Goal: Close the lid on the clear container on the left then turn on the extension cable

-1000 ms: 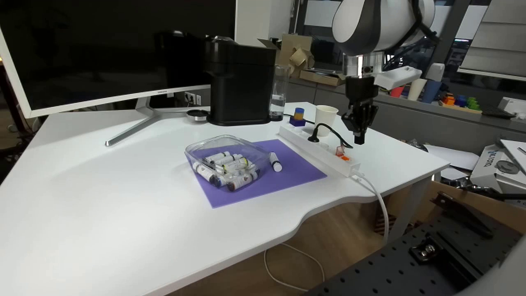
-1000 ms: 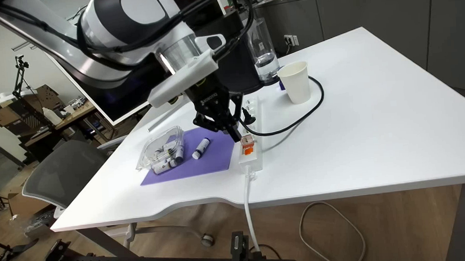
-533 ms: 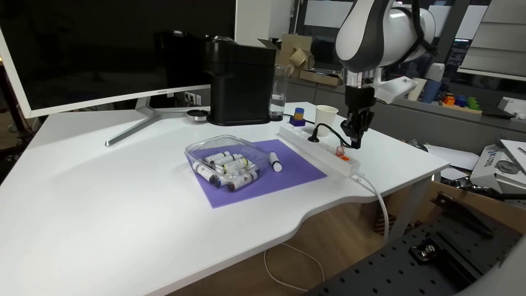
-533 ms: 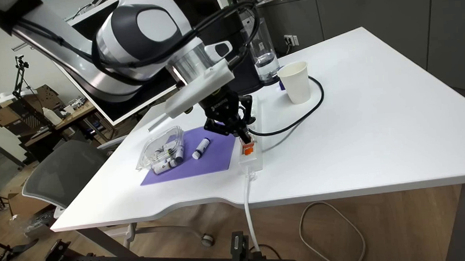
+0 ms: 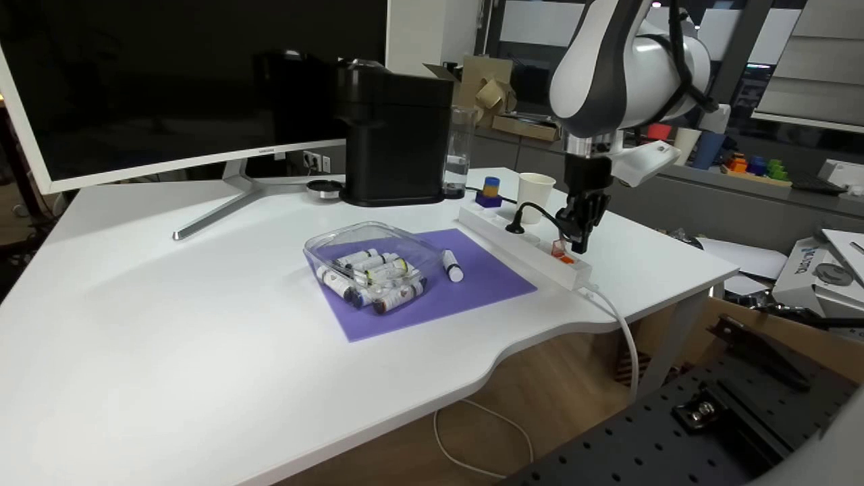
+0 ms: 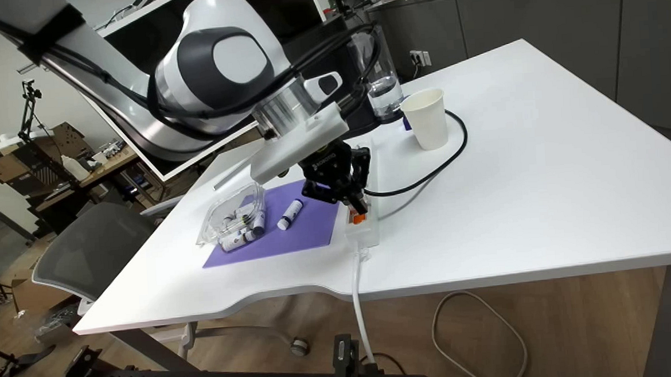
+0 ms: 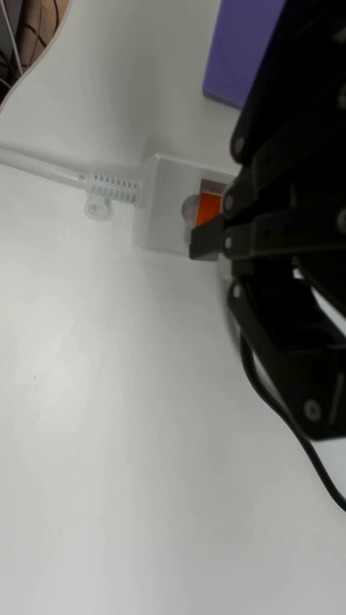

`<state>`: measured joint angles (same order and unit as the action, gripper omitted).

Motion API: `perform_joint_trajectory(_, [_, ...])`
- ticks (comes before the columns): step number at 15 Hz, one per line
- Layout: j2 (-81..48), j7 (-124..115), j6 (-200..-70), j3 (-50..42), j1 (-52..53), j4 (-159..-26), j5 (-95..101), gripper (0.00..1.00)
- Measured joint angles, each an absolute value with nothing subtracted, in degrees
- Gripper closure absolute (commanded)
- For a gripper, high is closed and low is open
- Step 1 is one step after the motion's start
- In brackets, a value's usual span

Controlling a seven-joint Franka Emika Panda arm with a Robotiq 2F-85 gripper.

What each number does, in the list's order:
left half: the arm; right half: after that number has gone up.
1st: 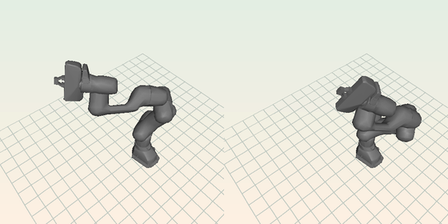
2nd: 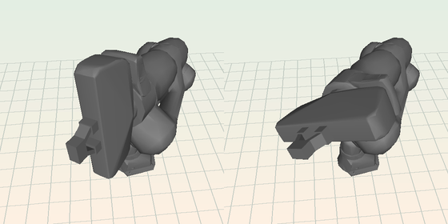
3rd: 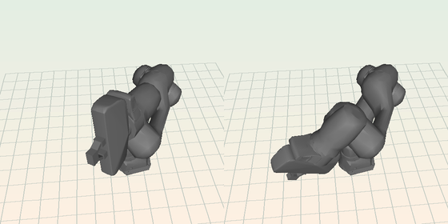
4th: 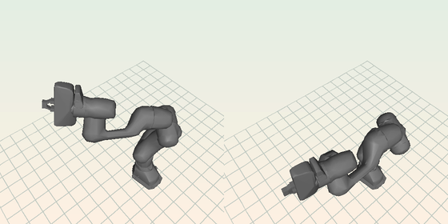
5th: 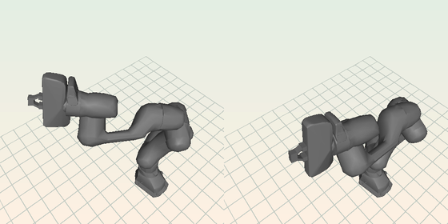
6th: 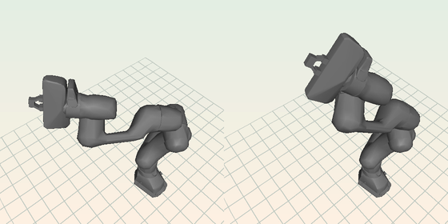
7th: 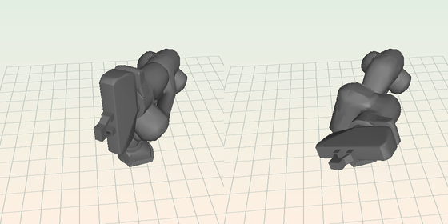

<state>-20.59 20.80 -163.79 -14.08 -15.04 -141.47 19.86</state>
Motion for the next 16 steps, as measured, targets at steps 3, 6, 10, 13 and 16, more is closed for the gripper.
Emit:
perform_joint_trajectory(3, [-21.55,21.76,-165.24,-12.57,-16.15,-141.11,17.26,1.00])
perform_joint_trajectory(6, [-22.71,23.47,-167.22,-9.34,-18.52,-140.75,12.61,1.00])
perform_joint_trajectory(10, [-23.03,26.22,-167.56,-5.23,-22.80,-140.46,7.98,1.00])
perform_joint_trajectory(13, [-23.10,28.39,-167.30,-2.68,-25.69,-140.18,5.44,1.00])
perform_joint_trajectory(16, [-23.21,29.58,-166.24,-1.16,-27.43,-139.65,3.75,1.00])
